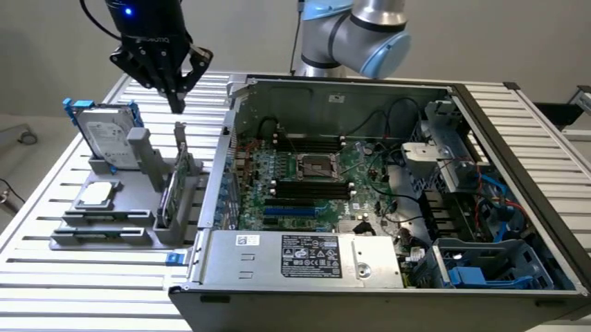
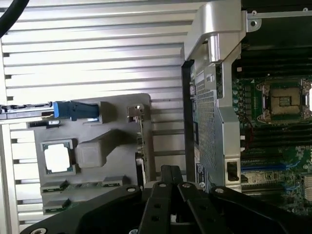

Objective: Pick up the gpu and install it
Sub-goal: 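Reach for the gpu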

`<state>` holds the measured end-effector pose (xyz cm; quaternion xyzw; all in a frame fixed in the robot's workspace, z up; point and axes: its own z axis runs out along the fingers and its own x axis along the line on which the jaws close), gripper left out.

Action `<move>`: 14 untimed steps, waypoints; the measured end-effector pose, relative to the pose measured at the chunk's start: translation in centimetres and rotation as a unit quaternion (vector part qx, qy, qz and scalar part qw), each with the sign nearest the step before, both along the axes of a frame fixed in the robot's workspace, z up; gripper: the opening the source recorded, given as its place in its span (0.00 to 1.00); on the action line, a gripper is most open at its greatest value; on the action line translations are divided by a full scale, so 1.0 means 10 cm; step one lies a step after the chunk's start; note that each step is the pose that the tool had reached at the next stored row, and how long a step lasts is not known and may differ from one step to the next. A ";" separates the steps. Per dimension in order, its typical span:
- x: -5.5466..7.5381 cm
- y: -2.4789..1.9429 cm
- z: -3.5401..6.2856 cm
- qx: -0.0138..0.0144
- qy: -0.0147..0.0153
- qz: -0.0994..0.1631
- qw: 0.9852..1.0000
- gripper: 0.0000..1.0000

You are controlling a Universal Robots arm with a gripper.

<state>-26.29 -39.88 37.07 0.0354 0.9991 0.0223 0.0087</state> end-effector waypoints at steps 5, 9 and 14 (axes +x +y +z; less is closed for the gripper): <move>-0.18 0.000 -0.050 -0.001 0.000 0.000 1.000 0.11; -0.18 0.000 -0.049 -0.001 0.001 0.000 1.000 0.11; -0.18 0.000 -0.049 -0.001 0.001 0.000 1.000 0.11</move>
